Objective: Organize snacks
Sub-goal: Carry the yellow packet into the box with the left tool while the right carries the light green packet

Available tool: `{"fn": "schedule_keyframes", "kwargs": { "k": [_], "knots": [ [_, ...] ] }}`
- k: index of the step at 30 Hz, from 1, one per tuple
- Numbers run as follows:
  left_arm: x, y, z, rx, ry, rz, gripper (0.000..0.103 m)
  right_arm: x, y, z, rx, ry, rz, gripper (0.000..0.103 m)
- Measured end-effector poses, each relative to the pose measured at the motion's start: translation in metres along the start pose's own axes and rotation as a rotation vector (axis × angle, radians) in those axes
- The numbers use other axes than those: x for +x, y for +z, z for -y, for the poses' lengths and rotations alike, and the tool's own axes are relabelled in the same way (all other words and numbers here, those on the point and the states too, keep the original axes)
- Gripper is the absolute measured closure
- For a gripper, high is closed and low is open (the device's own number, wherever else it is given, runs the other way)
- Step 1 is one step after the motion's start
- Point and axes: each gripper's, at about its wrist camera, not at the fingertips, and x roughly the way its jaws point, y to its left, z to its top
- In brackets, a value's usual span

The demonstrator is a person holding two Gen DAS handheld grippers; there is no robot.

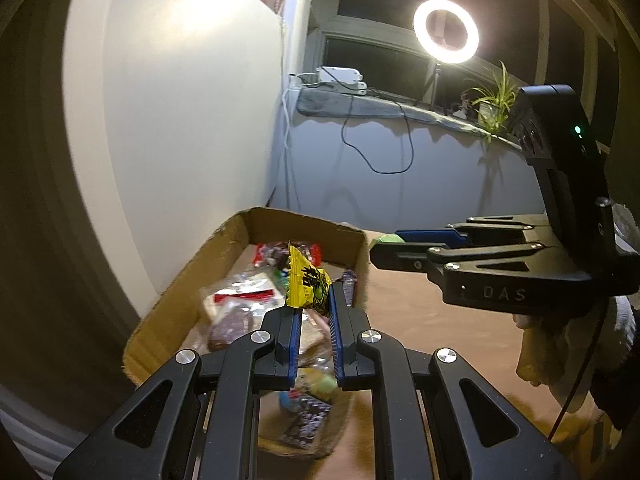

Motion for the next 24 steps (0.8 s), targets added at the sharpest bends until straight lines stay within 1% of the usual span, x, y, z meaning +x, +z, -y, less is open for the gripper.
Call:
{"fn": "schedule_keyframes", "kwargs": {
  "k": [9, 24],
  "knots": [
    [0.005, -0.004, -0.016, -0.022, 0.02, -0.015, 0.092, 0.029, 0.015, -0.005, -0.003, 0.04, -0.02, 0.072],
    [0.008, -0.003, -0.021, -0.035, 0.03, -0.024, 0.091, 0.055, 0.028, -0.005, -0.003, 0.058, -0.047, 0.071]
  ]
}}
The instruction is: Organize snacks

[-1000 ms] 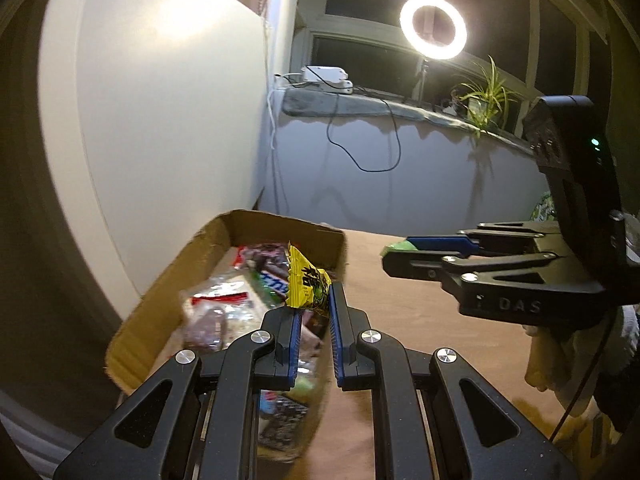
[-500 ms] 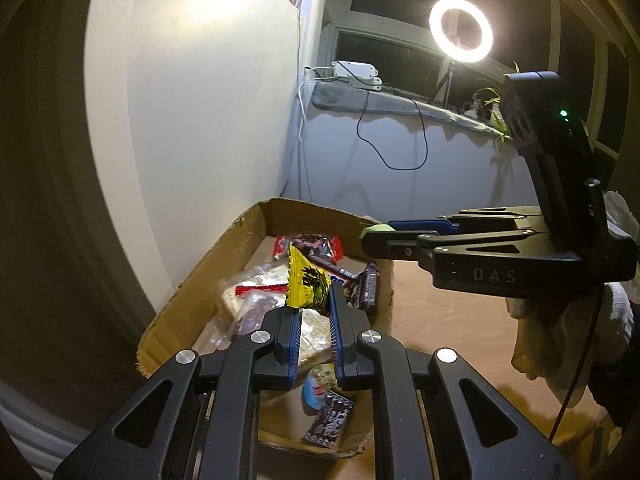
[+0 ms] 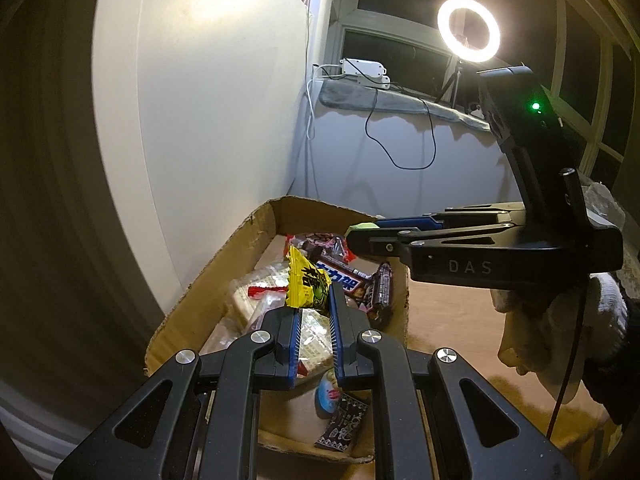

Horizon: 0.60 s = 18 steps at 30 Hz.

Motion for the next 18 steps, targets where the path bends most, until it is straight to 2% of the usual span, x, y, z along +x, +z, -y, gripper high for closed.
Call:
{"fn": "schedule_keyframes", "kwargs": {
  "k": [4, 7, 9, 12, 15, 16, 18],
  "knots": [
    [0.001, 0.001, 0.0, -0.003, 0.003, 0.001, 0.091, 0.001, 0.003, 0.003, 0.007, -0.004, 0.008, 0.068],
    [0.0, 0.0, 0.0, -0.002, 0.009, 0.003, 0.091, 0.0, 0.005, 0.004, 0.012, -0.006, 0.019, 0.056],
    [0.0, -0.001, -0.001, -0.004, 0.011, 0.005, 0.083, -0.002, 0.005, 0.005, 0.015, -0.003, 0.025, 0.047],
    [-0.001, 0.0, -0.001, -0.004, 0.014, 0.006, 0.081, -0.002, 0.006, 0.004, 0.015, -0.008, 0.027, 0.047],
    [0.0, 0.001, 0.0, -0.001, 0.018, 0.009, 0.068, -0.004, 0.006, 0.004, 0.014, -0.015, 0.029, 0.043],
    [-0.001, 0.001, 0.0, -0.002, 0.021, 0.012, 0.066, -0.005, 0.006, 0.003, 0.013, -0.021, 0.035, 0.034],
    [-0.002, 0.001, -0.001, -0.003, 0.023, 0.015, 0.062, -0.009, 0.007, 0.003, 0.012, -0.034, 0.053, 0.021]
  ]
}}
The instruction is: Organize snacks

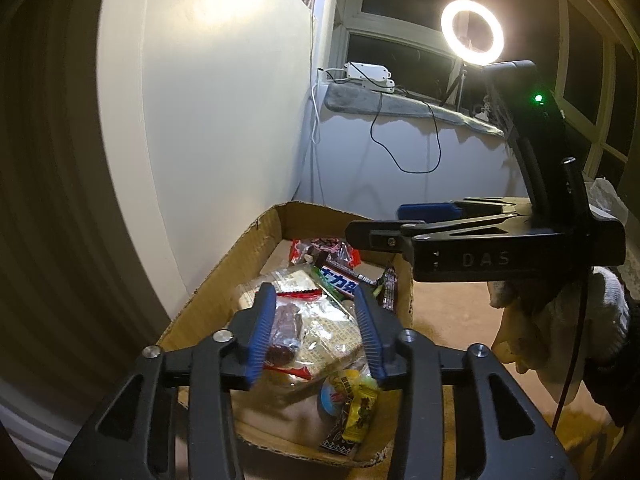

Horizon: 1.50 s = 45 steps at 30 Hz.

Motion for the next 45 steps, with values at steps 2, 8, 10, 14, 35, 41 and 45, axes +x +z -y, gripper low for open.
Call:
{"fn": "schedule_keyframes", "kwargs": {
  "k": [2, 8, 10, 14, 35, 41, 45],
  "knots": [
    [-0.001, 0.0, 0.0, 0.001, 0.004, 0.0, 0.058, -0.004, 0.001, 0.001, 0.004, -0.006, 0.013, 0.019],
    [-0.006, 0.0, 0.0, -0.001, 0.019, 0.007, 0.041, -0.013, 0.002, -0.001, 0.0, -0.029, 0.028, 0.011],
    [-0.008, 0.0, 0.0, 0.0, 0.027, 0.008, 0.039, -0.017, 0.002, -0.001, 0.001, -0.03, 0.033, 0.011],
    [-0.012, 0.0, 0.001, -0.001, 0.037, 0.01, 0.035, -0.023, 0.0, -0.002, 0.0, -0.047, 0.041, 0.011],
    [-0.03, -0.008, 0.011, -0.004, 0.094, 0.014, 0.026, -0.062, -0.025, 0.001, 0.009, -0.117, 0.095, 0.01],
    [-0.033, -0.007, 0.015, 0.004, 0.109, 0.02, 0.024, -0.072, -0.032, 0.005, 0.011, -0.15, 0.113, 0.01],
    [-0.035, -0.008, 0.016, 0.0, 0.113, 0.022, 0.023, -0.078, -0.036, 0.008, 0.015, -0.159, 0.118, 0.01]
  ]
}}
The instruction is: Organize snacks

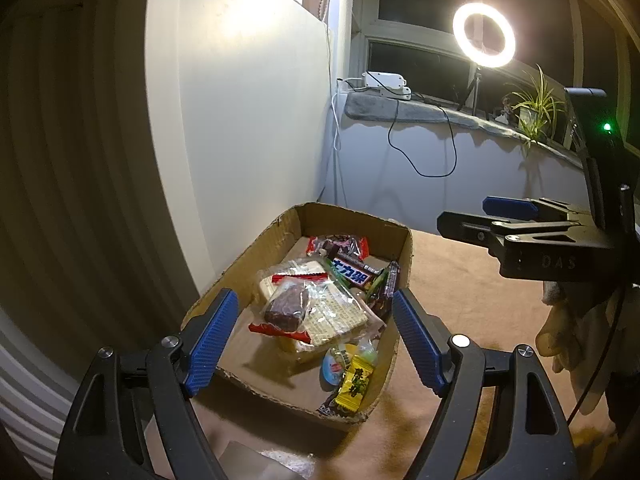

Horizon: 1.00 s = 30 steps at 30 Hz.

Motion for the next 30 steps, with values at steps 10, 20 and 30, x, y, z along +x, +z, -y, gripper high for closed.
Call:
{"fn": "schedule_keyframes", "kwargs": {
  "k": [10, 20, 30],
  "knots": [
    [-0.002, -0.001, 0.005, 0.007, 0.004, 0.001, 0.023, -0.011, -0.008, 0.001, -0.018, -0.02, 0.015, 0.01],
    [-0.003, -0.001, 0.009, 0.015, 0.006, 0.004, 0.023, -0.014, -0.011, 0.003, -0.017, -0.022, 0.016, 0.01],
    [-0.003, 0.0, 0.009, 0.016, 0.005, 0.005, 0.023, -0.016, -0.013, 0.005, -0.017, -0.021, 0.017, 0.01]
  ]
}}
